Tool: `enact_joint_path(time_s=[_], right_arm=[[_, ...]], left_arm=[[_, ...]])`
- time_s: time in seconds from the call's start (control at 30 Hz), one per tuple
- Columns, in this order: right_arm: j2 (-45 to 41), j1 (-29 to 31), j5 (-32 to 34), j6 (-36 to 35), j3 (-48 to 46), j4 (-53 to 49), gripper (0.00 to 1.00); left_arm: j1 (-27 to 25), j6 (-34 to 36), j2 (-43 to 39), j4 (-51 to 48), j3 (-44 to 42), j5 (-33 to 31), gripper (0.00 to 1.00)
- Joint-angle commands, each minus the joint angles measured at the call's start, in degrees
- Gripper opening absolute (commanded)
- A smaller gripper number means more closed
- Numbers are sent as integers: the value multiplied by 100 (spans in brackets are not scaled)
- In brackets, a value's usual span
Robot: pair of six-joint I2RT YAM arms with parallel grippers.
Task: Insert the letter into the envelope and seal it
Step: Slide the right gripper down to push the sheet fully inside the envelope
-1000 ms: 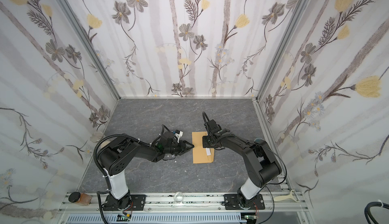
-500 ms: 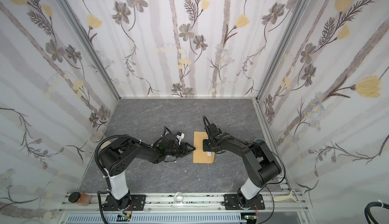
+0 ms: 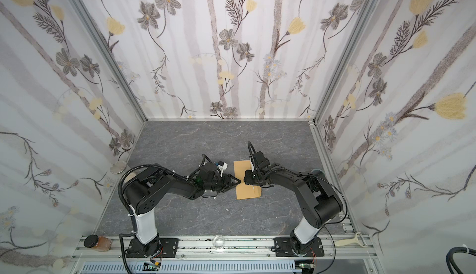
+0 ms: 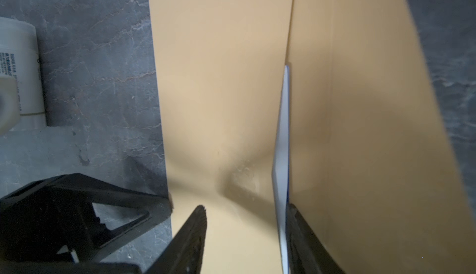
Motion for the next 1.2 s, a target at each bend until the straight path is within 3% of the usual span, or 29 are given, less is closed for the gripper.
enact_joint_path(time_s=[0.0,0.4,0.67,1.17], right_arm=[[44,18,-170,97,8,265,51],[-13,9,-51,130,-14,250,50],[-254,-15,160,207,-8,177,52],[126,-8,165,345,116,487,53]], left_arm=[[-17,-59,46,129,40,31,51],[30,-59,28,129,73,-60,51],[348,-41,-266,69,-206,-233,51],[373,-68,111,59,136,-127,51]])
